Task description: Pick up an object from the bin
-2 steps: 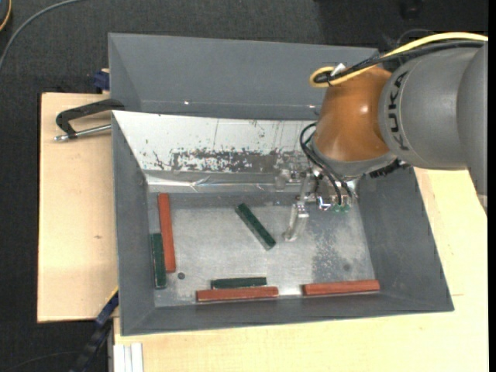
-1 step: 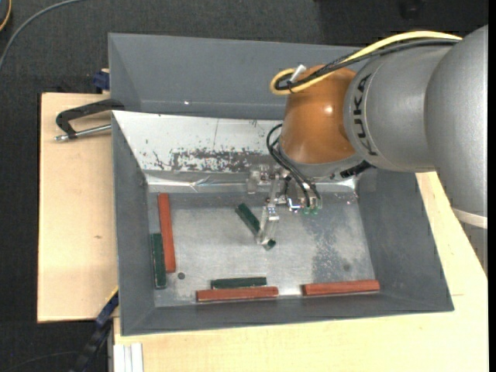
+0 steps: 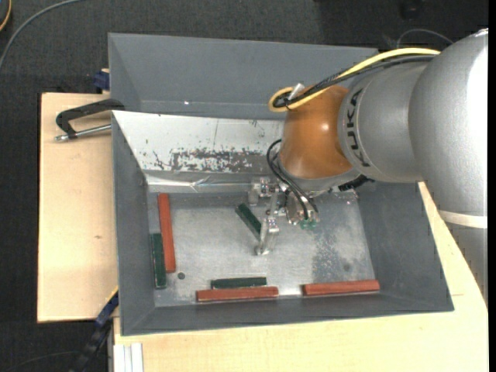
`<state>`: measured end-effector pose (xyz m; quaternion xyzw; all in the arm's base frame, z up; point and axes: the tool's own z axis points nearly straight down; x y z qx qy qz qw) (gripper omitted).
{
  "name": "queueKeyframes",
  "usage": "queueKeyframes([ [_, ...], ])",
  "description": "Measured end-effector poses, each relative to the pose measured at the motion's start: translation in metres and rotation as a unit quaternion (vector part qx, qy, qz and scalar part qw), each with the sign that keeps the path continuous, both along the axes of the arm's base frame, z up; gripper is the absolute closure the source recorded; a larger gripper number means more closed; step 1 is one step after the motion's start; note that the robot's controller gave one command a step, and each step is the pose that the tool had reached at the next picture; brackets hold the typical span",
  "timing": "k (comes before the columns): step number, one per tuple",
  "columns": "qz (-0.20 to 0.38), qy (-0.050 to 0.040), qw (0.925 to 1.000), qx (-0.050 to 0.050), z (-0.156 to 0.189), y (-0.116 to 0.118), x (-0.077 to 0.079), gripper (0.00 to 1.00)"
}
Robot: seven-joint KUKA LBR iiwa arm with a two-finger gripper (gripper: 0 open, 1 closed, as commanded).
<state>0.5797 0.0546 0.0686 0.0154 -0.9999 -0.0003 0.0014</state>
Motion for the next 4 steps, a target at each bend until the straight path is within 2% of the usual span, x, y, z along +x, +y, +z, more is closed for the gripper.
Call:
queueKeyframes([
  [1, 0.000, -0.0015, 1.0000, 0.000, 0.001, 0.001, 0.001, 0.00],
  [2, 0.001, -0.0018, 1.0000, 0.000, 0.001, 0.001, 0.001, 1.00],
  [3, 0.001, -0.0093, 1.0000, 0.001, 0.116, 0.002, 0.004, 1.00],
  [4, 0.001, -0.0055, 1.0000, 0.000, 0.120, 0.003, 0.006, 1.00],
])
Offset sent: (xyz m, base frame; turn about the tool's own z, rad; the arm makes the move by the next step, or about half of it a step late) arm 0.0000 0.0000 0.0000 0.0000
